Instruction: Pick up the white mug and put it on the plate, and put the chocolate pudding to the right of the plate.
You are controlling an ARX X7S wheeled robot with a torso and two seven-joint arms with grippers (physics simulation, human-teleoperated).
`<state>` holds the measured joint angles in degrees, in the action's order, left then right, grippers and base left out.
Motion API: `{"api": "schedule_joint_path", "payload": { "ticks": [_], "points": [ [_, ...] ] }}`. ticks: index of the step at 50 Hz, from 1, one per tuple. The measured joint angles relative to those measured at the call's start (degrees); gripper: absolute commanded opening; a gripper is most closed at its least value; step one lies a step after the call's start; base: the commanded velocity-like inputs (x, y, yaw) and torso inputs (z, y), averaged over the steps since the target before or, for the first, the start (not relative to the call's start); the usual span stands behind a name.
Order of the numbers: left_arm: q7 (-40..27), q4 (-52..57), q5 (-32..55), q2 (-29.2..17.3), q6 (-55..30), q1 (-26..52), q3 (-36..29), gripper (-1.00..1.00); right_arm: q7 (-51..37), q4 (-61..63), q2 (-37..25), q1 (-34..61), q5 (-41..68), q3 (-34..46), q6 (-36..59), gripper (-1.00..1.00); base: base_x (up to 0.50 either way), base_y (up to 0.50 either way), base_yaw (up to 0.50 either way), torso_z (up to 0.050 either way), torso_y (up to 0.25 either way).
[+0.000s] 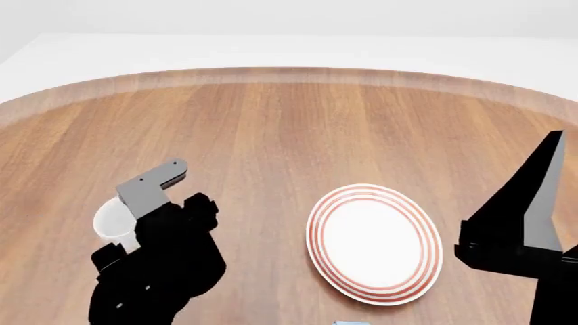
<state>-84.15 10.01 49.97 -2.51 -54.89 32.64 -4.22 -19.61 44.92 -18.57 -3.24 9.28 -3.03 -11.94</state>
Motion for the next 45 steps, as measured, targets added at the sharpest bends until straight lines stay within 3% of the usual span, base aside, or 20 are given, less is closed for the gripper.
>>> {"api": "schedule_joint_path", "payload": {
  "ticks": [45],
  "points": [
    [9.4, -25.0, -4.1, -1.9, 18.0, 6.1, -6.1, 1.00, -0.9, -0.4, -1.1, 0.0, 0.2, 0.6, -0.1, 1.00, 0.00, 0.00, 0.00, 0.000, 0.000]
  ]
}}
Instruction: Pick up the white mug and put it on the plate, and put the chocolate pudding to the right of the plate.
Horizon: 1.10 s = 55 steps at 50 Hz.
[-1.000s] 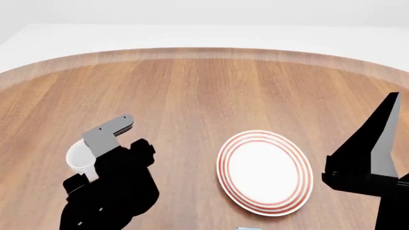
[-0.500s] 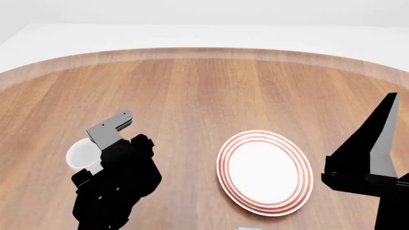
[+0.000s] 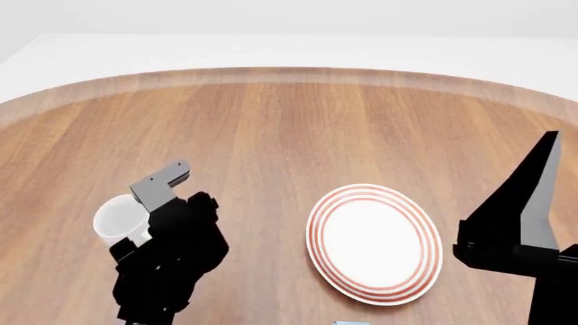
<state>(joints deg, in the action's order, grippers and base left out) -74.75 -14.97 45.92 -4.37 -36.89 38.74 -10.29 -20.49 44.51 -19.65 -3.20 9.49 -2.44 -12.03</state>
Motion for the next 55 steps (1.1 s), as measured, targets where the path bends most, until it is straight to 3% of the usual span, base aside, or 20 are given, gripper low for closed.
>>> {"api": "schedule_joint_path", "payload": {
  "ticks": [41, 42, 55],
  "points": [
    [5.2, -14.2, -1.4, -0.8, 7.6, 1.9, -3.0, 1.00, -0.8, 0.0, -0.8, -0.1, -0.1, 0.6, 0.0, 1.00, 0.00, 0.00, 0.00, 0.000, 0.000],
    [5.2, -14.5, -1.4, -0.8, 7.7, 1.9, -3.1, -1.00, -0.9, 0.0, -0.8, -0.1, -0.1, 0.6, 0.0, 1.00, 0.00, 0.00, 0.00, 0.000, 0.000],
    [5.3, -16.3, -1.5, -1.0, 8.2, 2.4, -4.2, -1.00, -1.1, -0.1, -0.9, -0.1, -0.2, 0.9, 0.1, 1.00, 0.00, 0.00, 0.00, 0.000, 0.000]
  ]
}}
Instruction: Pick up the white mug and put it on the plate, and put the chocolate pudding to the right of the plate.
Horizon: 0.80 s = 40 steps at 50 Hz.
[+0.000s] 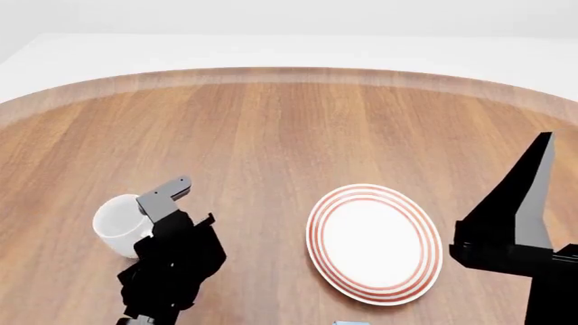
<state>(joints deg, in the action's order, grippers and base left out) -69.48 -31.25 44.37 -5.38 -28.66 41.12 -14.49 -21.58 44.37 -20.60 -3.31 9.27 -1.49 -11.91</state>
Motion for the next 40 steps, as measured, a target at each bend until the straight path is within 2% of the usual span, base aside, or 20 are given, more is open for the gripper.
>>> {"api": "schedule_joint_path", "payload": {
  "ticks": [16, 23, 40],
  "points": [
    [0.8, -1.1, -1.1, -0.1, -0.2, 0.7, -1.8, -1.00, -0.2, -0.2, -0.2, -0.1, -0.1, 0.5, -0.1, 1.00, 0.00, 0.00, 0.00, 0.000, 0.000],
    [4.0, 0.8, -1.0, -1.4, -0.2, 0.8, -3.7, -1.00, -0.4, -0.1, -0.4, -0.2, 0.0, 0.4, -0.1, 1.00, 0.00, 0.00, 0.00, 0.000, 0.000],
    [15.3, 23.8, 2.0, -11.5, -9.6, 2.6, -12.9, -1.00, -0.9, 0.5, -0.8, -0.1, 0.0, 0.2, 0.3, 1.00, 0.00, 0.00, 0.00, 0.000, 0.000]
  ]
}}
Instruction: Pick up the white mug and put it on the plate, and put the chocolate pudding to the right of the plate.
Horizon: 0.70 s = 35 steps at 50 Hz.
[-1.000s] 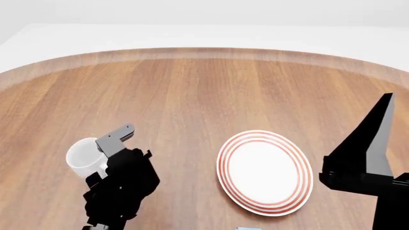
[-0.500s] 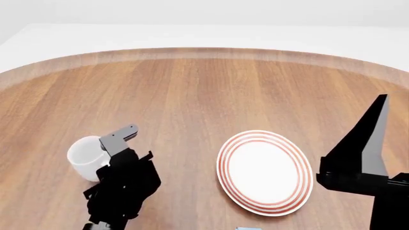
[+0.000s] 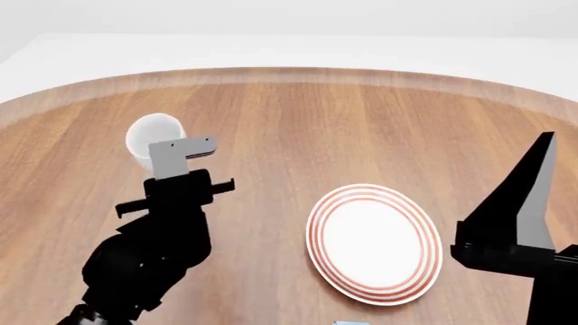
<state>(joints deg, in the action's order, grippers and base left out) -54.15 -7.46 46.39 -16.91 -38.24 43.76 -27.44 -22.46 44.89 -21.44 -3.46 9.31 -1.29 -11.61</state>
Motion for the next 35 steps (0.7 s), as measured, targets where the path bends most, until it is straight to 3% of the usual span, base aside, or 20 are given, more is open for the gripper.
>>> {"api": "schedule_joint_path", "payload": {
  "ticks": [16, 35],
  "points": [
    [15.7, 13.1, 2.2, -7.4, -6.6, 7.4, -9.0, -1.00, -0.4, 0.2, -0.4, 0.2, 0.1, -0.1, 0.3, 1.00, 0.00, 0.00, 0.00, 0.000, 0.000],
    [40.3, 10.2, 3.3, -8.8, -6.8, 18.6, -17.3, -1.00, -0.9, 0.6, -0.8, 0.4, 0.5, -0.2, 0.6, 1.00, 0.00, 0.00, 0.00, 0.000, 0.000]
  ]
}}
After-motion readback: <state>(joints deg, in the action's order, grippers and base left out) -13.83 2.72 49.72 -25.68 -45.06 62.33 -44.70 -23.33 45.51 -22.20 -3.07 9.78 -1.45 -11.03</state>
